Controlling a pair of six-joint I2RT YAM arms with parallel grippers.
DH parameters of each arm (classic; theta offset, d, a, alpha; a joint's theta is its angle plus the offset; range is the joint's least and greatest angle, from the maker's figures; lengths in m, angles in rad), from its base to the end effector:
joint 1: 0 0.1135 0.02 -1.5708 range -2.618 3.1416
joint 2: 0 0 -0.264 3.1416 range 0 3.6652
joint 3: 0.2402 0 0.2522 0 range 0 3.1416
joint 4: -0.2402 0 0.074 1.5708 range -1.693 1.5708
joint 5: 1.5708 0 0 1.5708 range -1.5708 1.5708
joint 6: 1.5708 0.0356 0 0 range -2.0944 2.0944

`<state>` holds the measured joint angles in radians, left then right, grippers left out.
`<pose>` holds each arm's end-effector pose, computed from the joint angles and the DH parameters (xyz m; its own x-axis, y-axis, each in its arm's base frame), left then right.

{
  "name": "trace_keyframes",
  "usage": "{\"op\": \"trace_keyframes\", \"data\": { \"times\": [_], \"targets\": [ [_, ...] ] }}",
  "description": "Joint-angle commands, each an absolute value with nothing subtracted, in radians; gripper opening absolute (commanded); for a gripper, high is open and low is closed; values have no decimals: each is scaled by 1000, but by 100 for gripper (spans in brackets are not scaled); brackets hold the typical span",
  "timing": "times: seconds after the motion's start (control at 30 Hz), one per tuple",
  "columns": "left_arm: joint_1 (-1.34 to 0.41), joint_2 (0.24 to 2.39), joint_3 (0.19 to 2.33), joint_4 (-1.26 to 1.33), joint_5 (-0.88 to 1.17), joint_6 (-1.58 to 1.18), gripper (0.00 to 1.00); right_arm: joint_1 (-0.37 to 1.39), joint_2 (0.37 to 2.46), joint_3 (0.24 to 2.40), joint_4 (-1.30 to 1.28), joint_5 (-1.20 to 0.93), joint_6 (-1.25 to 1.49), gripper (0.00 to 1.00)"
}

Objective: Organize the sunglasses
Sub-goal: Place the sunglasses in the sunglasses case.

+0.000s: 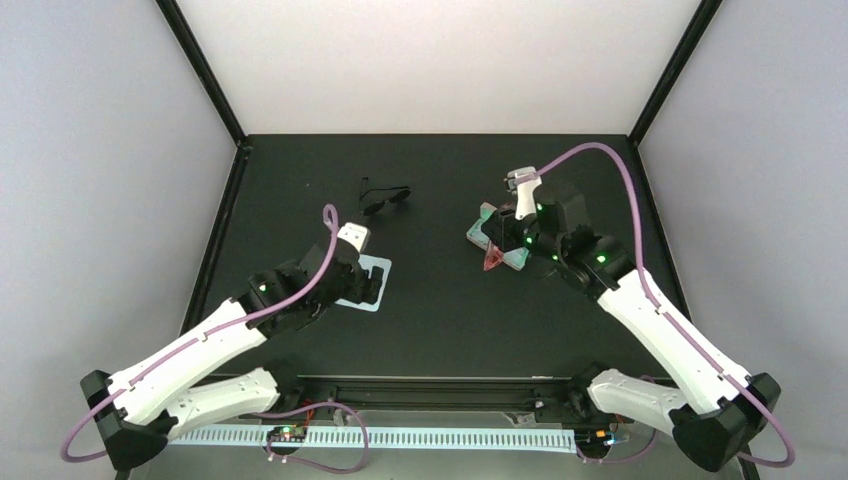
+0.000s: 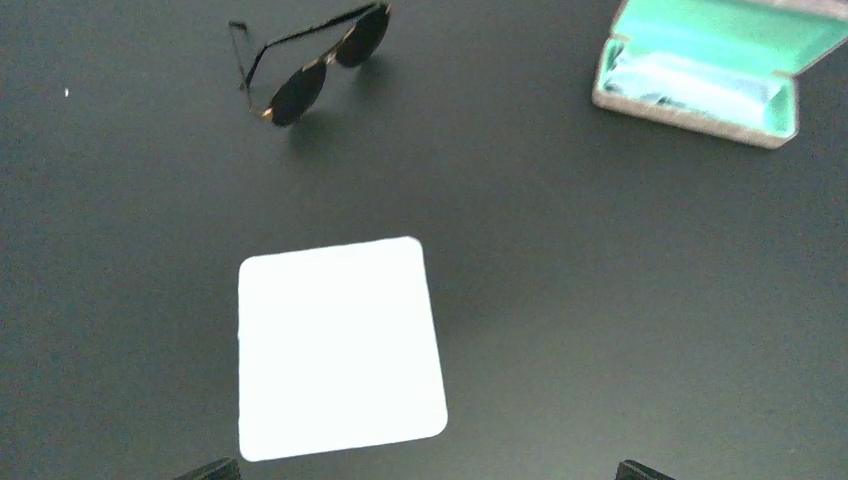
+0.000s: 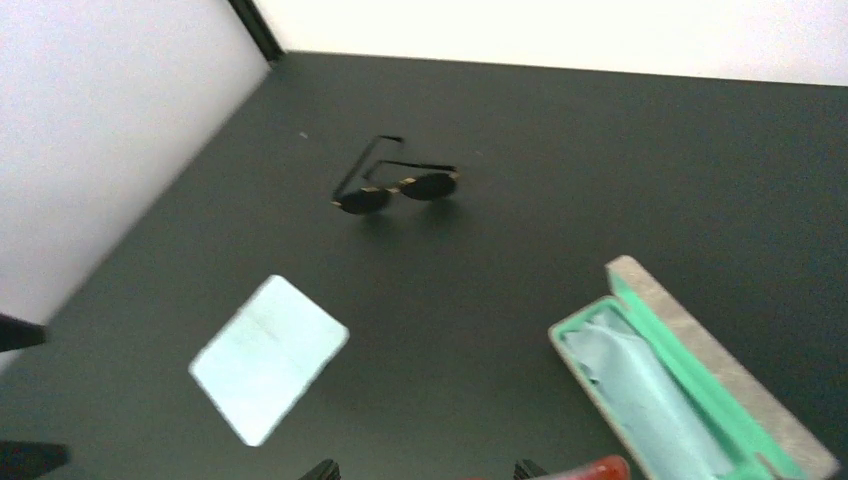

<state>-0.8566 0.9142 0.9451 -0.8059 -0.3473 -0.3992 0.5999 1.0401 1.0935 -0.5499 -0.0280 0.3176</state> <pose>0.1262 -0.1270 0.3149 -0.6365 0.1764 -0.7508 0.3298 0.9423 -0.0582 0.1844 0.1274 0.3620 -0.5561 -0.0021 -0.8311 -0.4326 0.8546 0.2873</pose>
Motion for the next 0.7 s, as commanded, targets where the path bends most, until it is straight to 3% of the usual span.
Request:
{"op": "trace_keyframes", "data": {
  "times": [0.0,0.37,0.67],
  "targets": [
    [-848,871,877,-790,-403,-366,99,579,1106,1124,-556,87,166,39],
    [-849,830,823,-768,-401,-291,99,571,1291,1117,-518,175,-195,37],
    [-850,745,743,-670,-363,-233,99,571,1482,1162,-497,214,-334,36]
  ]
}}
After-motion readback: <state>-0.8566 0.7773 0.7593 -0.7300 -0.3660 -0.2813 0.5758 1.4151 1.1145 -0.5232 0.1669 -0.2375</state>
